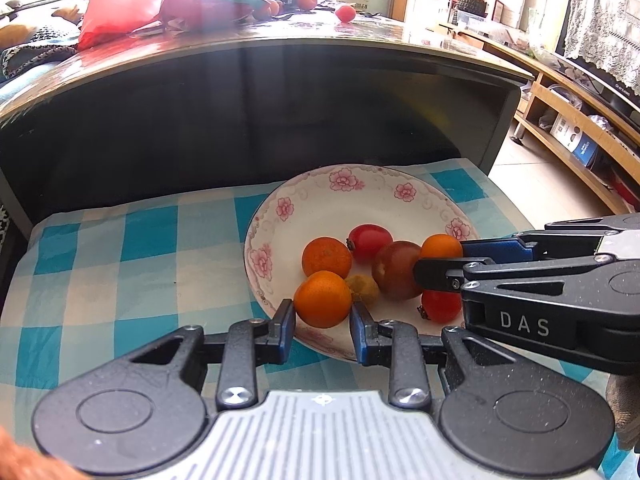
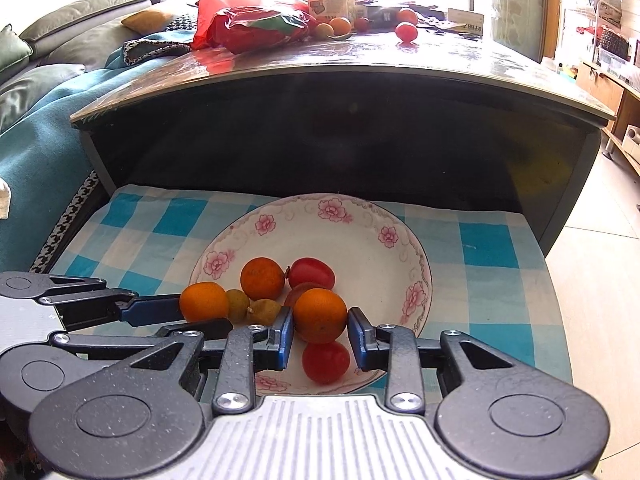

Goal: Organize fruits
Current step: 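Carry both oranges over the white plate and open both tools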

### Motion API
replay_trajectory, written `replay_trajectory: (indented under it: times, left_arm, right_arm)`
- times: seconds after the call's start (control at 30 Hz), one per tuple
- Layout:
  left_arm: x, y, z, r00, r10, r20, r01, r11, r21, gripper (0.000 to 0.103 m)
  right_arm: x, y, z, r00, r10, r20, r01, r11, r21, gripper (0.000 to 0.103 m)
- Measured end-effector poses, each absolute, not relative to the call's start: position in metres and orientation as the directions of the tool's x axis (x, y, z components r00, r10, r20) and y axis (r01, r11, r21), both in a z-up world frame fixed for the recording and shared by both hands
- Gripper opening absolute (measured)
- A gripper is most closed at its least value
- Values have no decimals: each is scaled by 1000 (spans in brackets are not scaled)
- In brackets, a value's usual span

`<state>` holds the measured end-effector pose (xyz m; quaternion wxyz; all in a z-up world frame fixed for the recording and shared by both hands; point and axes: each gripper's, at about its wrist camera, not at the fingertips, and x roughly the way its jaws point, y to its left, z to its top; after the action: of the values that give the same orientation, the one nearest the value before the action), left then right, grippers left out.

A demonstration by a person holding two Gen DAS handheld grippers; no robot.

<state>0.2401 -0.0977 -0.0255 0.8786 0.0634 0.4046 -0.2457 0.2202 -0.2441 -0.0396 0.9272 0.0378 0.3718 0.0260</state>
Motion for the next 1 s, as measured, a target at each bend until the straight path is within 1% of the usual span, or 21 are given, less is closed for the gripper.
replay_trajectory:
  times: [0.43,1.0]
  left_arm:
    - [241,-95,-21,562,-383,-733,472,876,-95,39]
    - [241,-93,-17,560,-412,-719,478,869,-126,40]
  right_arm:
    - [219,-249,-38,730,68,-680,-5,996,94,37]
    - [216,-253,-32,740,75,-669,4,993,116,39]
